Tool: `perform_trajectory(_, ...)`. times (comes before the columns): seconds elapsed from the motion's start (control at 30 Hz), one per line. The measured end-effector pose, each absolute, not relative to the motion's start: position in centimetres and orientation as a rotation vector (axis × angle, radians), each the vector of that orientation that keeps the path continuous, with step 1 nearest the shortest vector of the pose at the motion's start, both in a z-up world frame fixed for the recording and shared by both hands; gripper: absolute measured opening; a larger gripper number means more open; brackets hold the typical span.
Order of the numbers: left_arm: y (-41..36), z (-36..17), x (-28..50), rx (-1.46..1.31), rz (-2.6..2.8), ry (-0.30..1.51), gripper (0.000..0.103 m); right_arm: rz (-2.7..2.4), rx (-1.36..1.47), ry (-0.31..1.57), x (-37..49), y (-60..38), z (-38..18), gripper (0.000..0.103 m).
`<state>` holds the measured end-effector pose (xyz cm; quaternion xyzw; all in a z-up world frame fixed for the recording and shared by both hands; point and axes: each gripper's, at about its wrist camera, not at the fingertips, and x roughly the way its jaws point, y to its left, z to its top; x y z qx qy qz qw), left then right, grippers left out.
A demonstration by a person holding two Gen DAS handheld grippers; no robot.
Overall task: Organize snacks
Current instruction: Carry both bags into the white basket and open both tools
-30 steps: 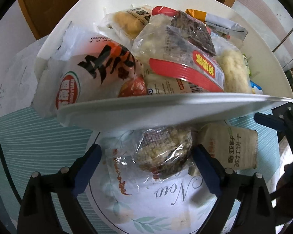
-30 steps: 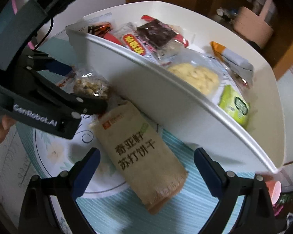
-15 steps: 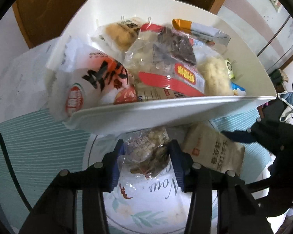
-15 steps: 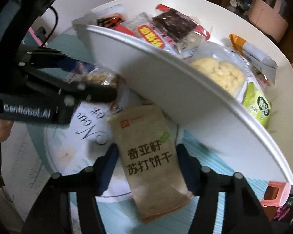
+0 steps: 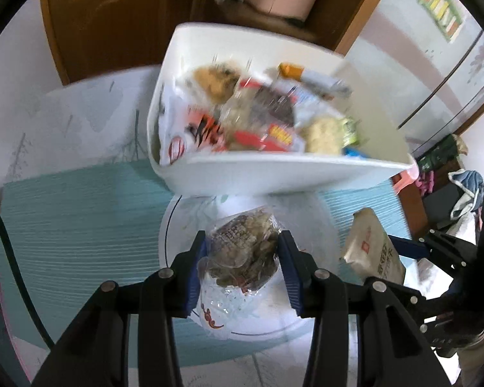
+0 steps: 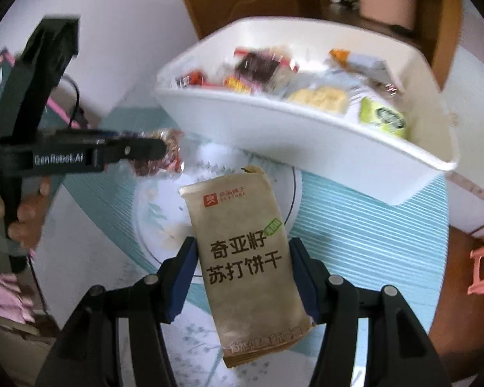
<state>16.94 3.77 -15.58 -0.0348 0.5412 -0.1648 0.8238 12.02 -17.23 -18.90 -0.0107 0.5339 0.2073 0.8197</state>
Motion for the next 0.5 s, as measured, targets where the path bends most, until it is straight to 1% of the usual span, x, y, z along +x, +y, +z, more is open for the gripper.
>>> perform_trajectory(0.23, 1.3, -8.0, 17.8, -0.015, -0.390, 1.002, 0.042, 0.408, 0.067, 1.022, 13.1, -18.9, -12.6, 0.057)
perform_trajectory(0.5, -0.1, 0.4, 21.7, 0.010, -0.377, 0.836, 0.042, 0.324, 0.138, 0.870, 18.5, -20.1, -4.0, 0.058)
